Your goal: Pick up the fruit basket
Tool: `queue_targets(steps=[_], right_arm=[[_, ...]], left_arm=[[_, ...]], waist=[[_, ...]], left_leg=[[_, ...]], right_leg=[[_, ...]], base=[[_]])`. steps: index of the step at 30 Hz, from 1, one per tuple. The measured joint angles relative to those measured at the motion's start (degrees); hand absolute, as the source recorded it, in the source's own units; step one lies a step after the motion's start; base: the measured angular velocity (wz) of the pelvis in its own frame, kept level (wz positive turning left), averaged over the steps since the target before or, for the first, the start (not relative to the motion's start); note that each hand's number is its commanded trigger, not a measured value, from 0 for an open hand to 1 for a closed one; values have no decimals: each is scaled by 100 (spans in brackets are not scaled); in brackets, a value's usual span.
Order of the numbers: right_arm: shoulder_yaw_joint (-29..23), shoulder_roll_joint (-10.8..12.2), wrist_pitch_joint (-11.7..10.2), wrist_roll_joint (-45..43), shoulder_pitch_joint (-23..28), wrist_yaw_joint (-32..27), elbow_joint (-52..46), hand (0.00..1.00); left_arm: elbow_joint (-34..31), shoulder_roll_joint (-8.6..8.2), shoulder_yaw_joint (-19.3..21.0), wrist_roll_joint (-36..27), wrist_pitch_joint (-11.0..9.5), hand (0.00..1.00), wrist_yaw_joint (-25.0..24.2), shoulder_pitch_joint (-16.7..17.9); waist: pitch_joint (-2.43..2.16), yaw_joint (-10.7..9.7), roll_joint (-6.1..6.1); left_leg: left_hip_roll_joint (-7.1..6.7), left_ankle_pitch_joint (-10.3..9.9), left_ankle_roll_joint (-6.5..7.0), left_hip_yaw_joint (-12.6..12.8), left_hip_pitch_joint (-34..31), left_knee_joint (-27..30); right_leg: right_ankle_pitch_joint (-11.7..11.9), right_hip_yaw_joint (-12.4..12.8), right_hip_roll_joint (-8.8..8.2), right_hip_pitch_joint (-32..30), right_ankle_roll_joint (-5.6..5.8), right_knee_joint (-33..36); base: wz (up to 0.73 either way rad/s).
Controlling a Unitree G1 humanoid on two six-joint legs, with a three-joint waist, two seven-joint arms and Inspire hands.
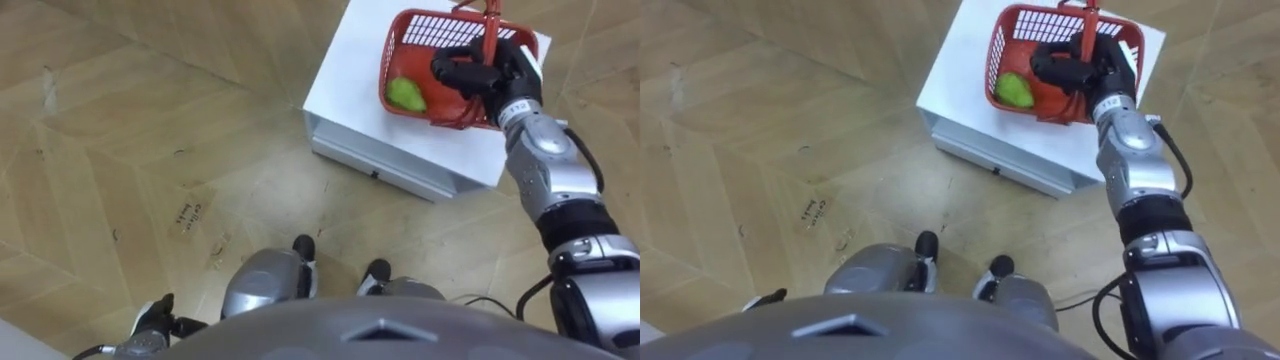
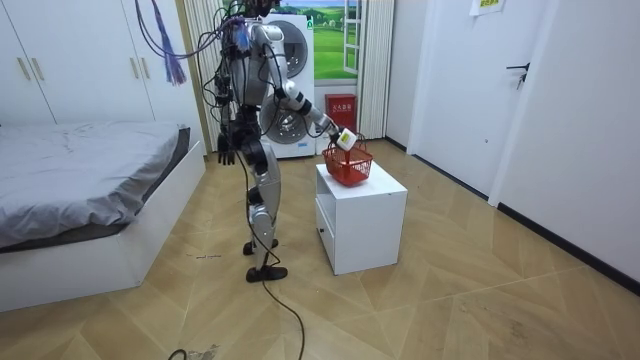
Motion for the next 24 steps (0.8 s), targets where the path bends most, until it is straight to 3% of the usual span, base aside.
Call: queue_targets(steps=[4,5,15,24], right_arm=[[-8,-5,55,160,-12,42,244,97],[-11,-4,59,253,-14,51,276,0],[-66,-105,66,781,-268,306,829,0],[-63,-159,181,908,-369,556,1174,0]], left_arm=[[2,-2,1,2,12,0,1,-6],[31,0,12,5,18,0,1,-8],[81,1,15,-2,20,0,-71,2],[108,2,11,-2,28,0,-127,3]], waist=[[-1,71,0],[-2,79,1],[6,109,72],[25,97,33]], left_leg=[[-32,-26,50,66,-100,69],[-36,-35,66,73,-104,82],[-39,-46,74,-6,-196,169],[-77,-46,76,-36,-225,201]], right_leg=[[-29,11,-65,-146,23,129],[-29,-11,-75,-156,23,148],[-31,-131,-79,-156,27,154],[-80,-178,-120,-179,44,196]], base=[[-7],[-9],[4],[2]])
